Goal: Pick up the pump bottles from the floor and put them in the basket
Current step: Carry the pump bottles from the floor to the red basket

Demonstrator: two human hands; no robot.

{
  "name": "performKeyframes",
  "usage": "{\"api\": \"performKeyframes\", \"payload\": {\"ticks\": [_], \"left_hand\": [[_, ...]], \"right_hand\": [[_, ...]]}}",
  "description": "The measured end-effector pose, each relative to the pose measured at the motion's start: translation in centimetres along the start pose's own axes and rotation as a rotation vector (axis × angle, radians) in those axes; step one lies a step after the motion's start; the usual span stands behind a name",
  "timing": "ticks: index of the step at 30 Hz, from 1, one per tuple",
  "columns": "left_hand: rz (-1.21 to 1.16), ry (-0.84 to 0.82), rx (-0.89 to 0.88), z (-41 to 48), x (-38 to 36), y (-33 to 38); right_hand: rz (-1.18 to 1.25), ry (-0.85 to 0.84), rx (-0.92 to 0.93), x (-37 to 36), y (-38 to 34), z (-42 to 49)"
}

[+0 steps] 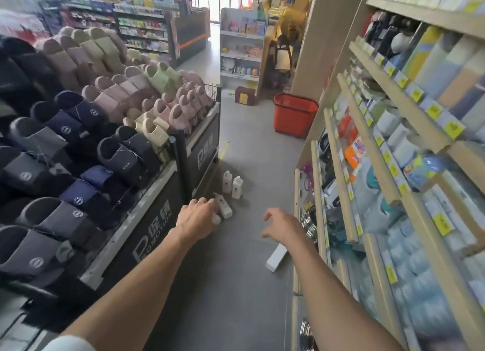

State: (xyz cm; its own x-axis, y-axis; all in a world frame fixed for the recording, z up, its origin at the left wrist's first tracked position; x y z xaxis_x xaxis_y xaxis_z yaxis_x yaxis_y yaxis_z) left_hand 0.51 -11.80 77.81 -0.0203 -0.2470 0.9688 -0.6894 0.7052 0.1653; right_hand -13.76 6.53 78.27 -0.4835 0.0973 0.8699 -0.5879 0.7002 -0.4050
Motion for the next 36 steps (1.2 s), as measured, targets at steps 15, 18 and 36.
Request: {"api": "performKeyframes", "payload": {"ticks": [15,18,36], "left_hand": [[0.030,-0.055,0.007,22.3,3.1,-2.6],[0.045,-0.052,0.006,26.8,4.1,-2.5],[0.056,-0.038,0.146,49.0,5.0,1.0]], "right_hand": [[-0.048,-0.033,0.031,6.1,-3.1,21.8],[-0.046,-0.027,0.026,7.8,-3.0,26.0],[-0.132,-0.092,0.184,12.4,-0.4,51.7]]}}
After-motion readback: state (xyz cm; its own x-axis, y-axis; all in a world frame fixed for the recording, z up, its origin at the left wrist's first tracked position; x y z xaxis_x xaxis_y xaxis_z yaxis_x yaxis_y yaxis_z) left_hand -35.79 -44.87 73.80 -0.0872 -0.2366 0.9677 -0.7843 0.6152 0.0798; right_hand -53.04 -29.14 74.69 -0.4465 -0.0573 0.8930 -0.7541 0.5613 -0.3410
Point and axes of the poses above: each hand's wrist, its own z-axis towards the middle knuckle, its own x-axis out of the back of the hand, y = z × x, the point moved 3 cm from there along z, towards the middle knuckle, and after that the axes turned 10 degrees about x, right-handed, at the moved point
